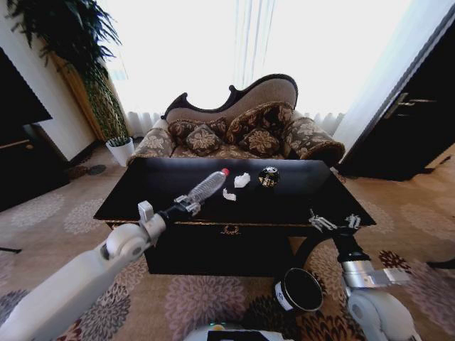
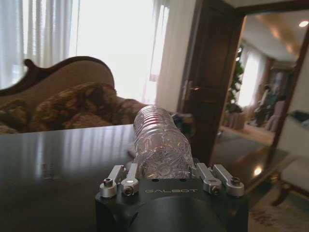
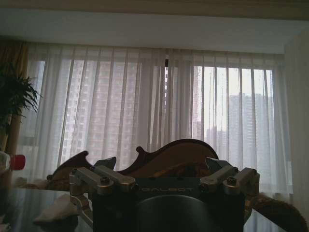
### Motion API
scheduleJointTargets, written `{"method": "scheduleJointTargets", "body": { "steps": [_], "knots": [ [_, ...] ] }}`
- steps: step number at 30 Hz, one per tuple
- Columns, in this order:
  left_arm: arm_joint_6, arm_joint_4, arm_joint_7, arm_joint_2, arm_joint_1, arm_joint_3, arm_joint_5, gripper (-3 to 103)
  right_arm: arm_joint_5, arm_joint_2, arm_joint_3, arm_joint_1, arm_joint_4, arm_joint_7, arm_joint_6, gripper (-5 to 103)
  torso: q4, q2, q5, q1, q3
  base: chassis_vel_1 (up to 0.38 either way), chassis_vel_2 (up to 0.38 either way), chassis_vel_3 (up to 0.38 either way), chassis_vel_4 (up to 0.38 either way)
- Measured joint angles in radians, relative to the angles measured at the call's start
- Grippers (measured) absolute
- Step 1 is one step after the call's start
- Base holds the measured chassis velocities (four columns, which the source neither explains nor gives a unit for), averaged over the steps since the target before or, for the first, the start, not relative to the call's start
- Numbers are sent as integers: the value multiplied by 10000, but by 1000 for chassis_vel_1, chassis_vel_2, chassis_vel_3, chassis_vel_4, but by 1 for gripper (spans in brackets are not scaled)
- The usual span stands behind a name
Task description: Move to the front of the table and place the trash on the table into the trash bin.
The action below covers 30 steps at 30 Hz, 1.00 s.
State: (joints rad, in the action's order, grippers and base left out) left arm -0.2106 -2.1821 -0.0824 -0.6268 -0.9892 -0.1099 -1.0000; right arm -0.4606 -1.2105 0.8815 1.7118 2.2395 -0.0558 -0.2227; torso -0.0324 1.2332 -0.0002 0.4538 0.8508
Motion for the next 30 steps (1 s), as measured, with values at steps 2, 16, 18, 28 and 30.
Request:
{"method": "scheduleJointTargets", "body": {
  "steps": [2,16,18,28,30],
  "knots": [
    [-206,-746,184,87,-350,-201,-548,40,1187,-96,44,105,-23,265,-114,100,-1,0,0,0,0,0,0,0,0],
    [-901,-2484,1708,-471,-444,200,-3997,40,8614,-309,508,-204,-359,1467,-3375,100,-1,0,1,0,1,0,0,0,0],
    [-913,-2537,1781,-527,-441,274,-4113,40,9010,-323,511,-236,-339,1597,-3577,100,-2,0,0,0,1,0,0,0,0],
    [-972,-3131,2503,-1001,-447,691,-5187,40,12933,-572,295,-806,-706,2904,-5536,100,-1,0,1,1,1,0,0,0,0],
    [-974,-3214,2684,-1261,-499,867,-5246,40,13407,-656,242,-916,-947,3126,-5808,100,0,0,0,1,1,0,0,0,0]
  ]
}}
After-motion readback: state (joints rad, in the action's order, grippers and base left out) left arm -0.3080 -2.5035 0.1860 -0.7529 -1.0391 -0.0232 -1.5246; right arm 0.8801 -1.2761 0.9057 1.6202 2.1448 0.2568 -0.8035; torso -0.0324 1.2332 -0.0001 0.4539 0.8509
